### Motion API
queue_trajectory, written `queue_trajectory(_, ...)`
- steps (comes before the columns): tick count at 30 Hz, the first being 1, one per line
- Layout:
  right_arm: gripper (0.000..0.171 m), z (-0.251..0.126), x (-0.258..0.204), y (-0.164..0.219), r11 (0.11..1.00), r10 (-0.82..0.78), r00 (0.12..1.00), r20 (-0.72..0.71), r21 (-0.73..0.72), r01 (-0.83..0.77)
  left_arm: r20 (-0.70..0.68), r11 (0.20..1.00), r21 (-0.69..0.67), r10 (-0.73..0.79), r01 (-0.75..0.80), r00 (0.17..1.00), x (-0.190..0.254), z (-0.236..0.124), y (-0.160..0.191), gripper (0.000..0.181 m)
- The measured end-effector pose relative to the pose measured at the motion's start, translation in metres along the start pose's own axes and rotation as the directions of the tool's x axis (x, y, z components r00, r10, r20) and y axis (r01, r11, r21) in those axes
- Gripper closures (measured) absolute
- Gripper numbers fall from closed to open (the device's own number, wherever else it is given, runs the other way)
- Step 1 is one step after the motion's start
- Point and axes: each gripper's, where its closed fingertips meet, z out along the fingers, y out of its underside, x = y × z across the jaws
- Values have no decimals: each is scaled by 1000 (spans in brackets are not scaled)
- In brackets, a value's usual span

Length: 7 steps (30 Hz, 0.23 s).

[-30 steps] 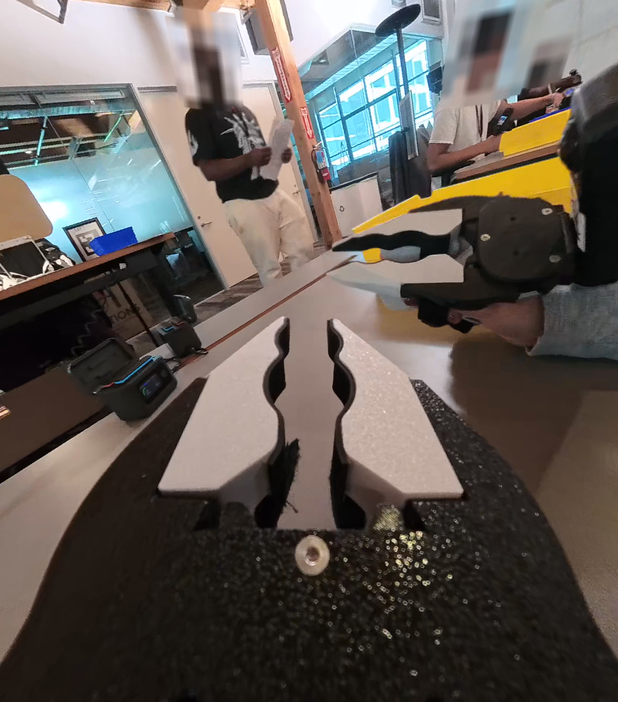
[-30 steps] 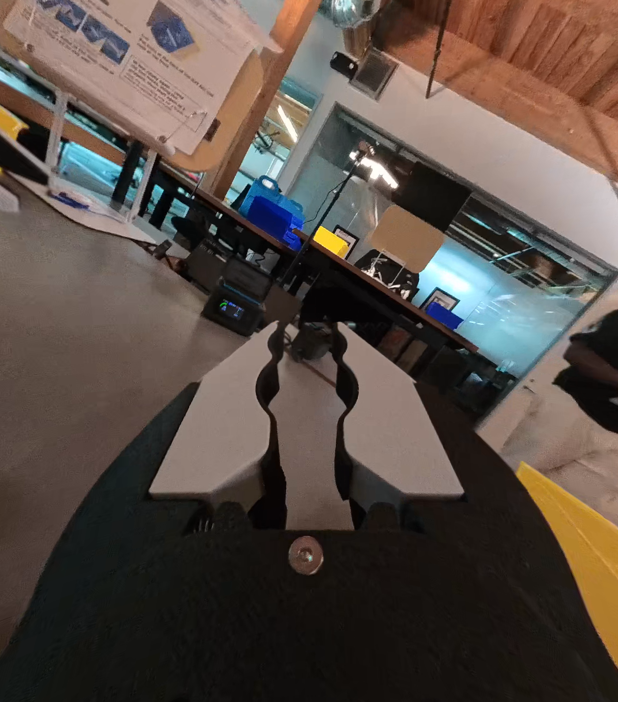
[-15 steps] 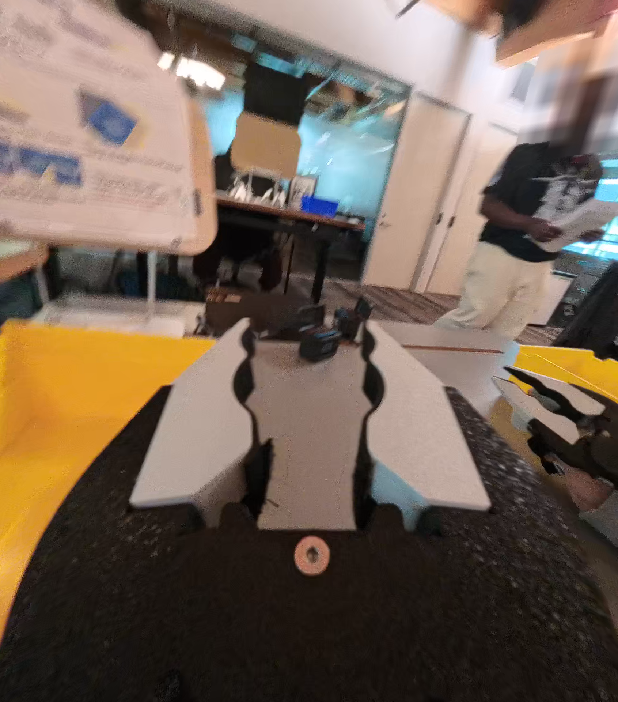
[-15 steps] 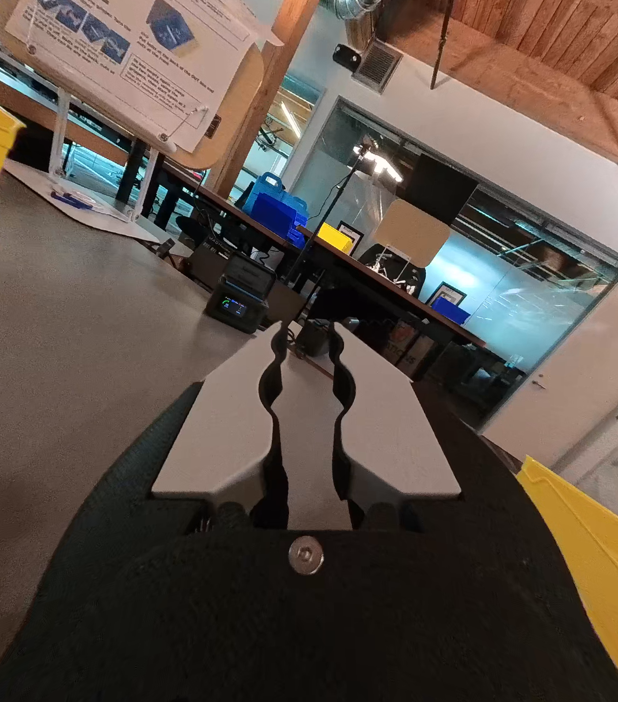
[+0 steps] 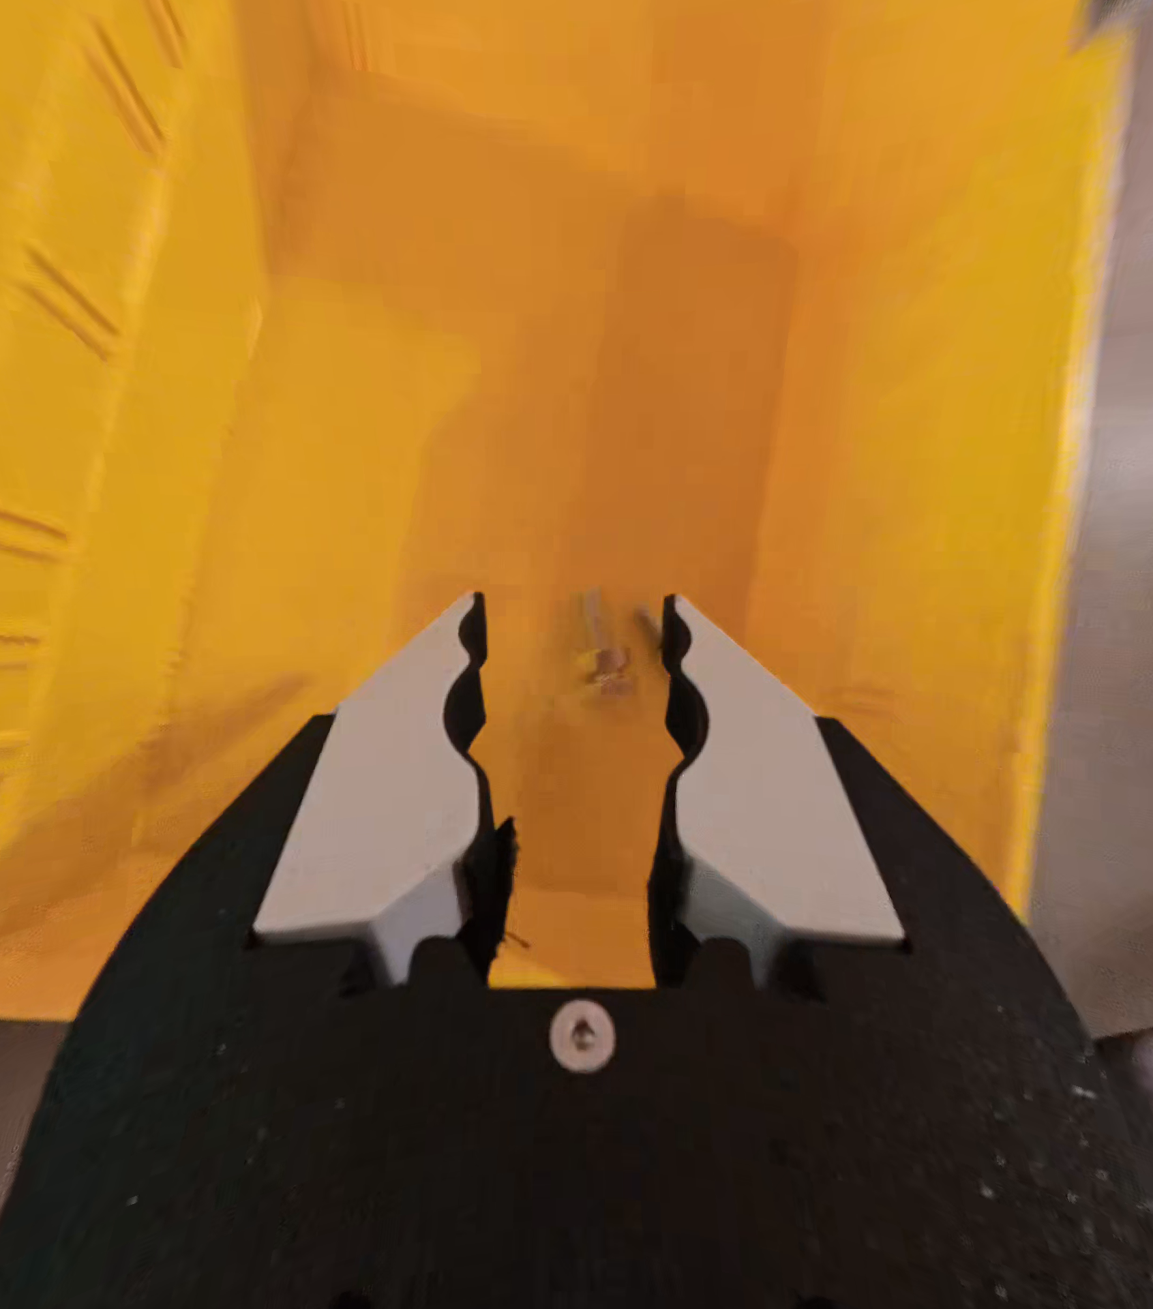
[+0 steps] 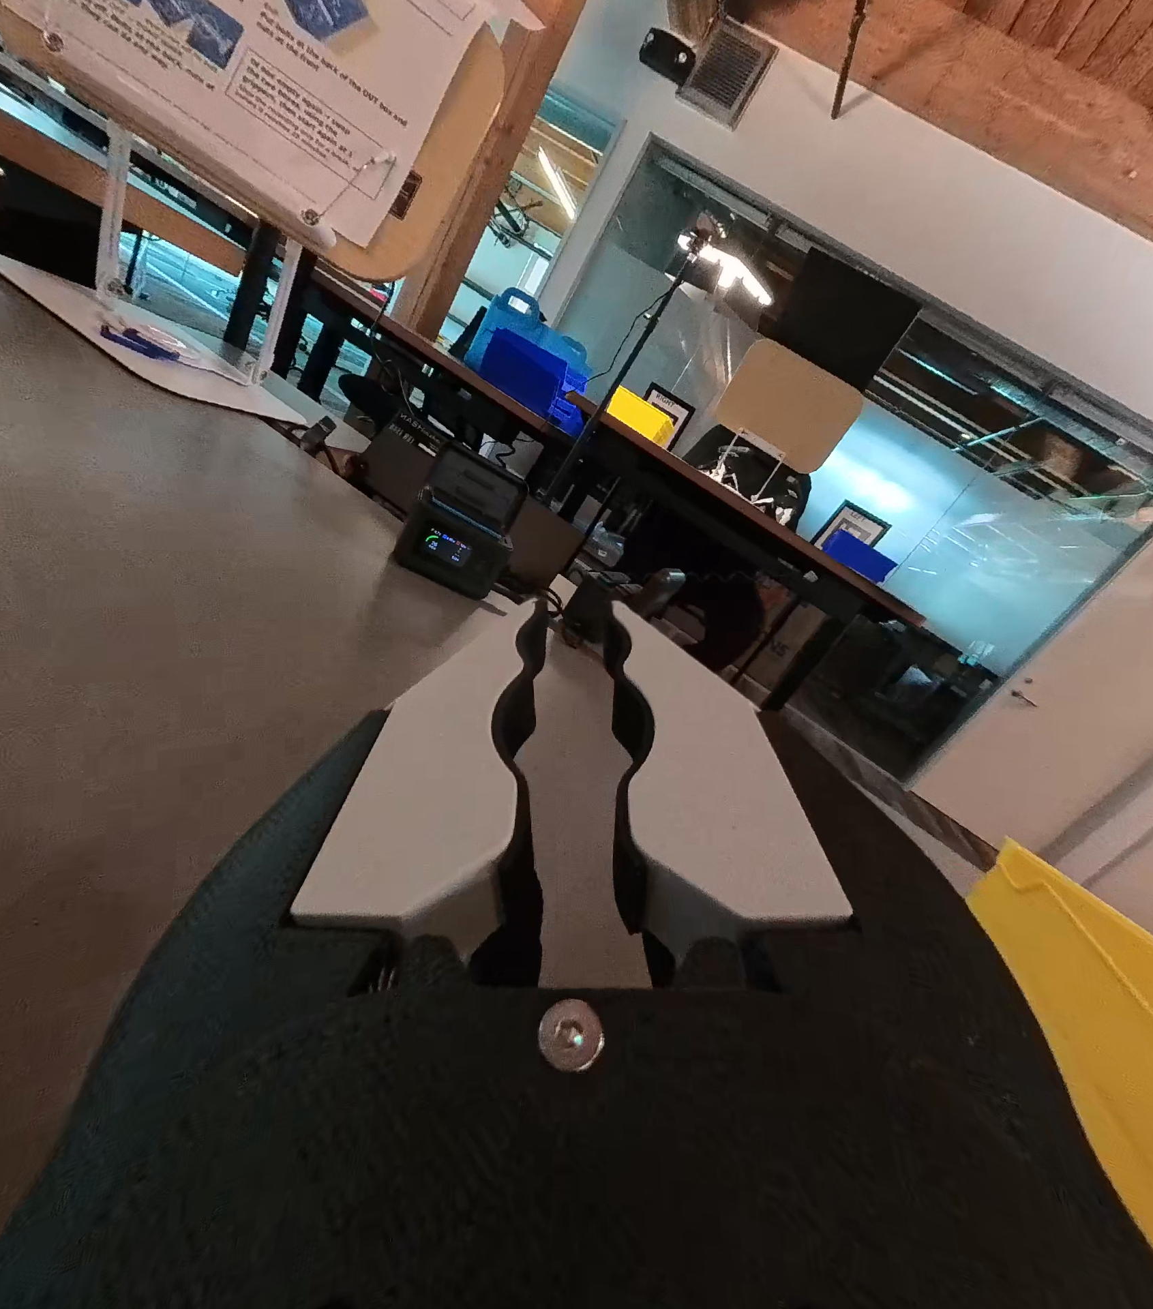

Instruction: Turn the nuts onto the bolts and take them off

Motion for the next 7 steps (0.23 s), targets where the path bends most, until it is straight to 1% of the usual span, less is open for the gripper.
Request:
queue_trajectory(1,157,0,0,0,1000,1,1000,2,0,-1,21,999,-53,11,-10,1000,-3,8,8,135)
queue_trajectory(2,157,0,0,0,1000,1,1000,2,1,-1,23,997,-77,12,-10,1000,-4,15,12,135)
queue_trajectory(4,157,0,-1,0,1000,3,1000,4,1,-3,-25,994,-107,-19,16,1000,5,23,18,136)
queue_trajectory(7,157,0,-1,0,1000,5,1000,5,-1,-5,-12,991,-119,-56,55,998,5,25,23,139)
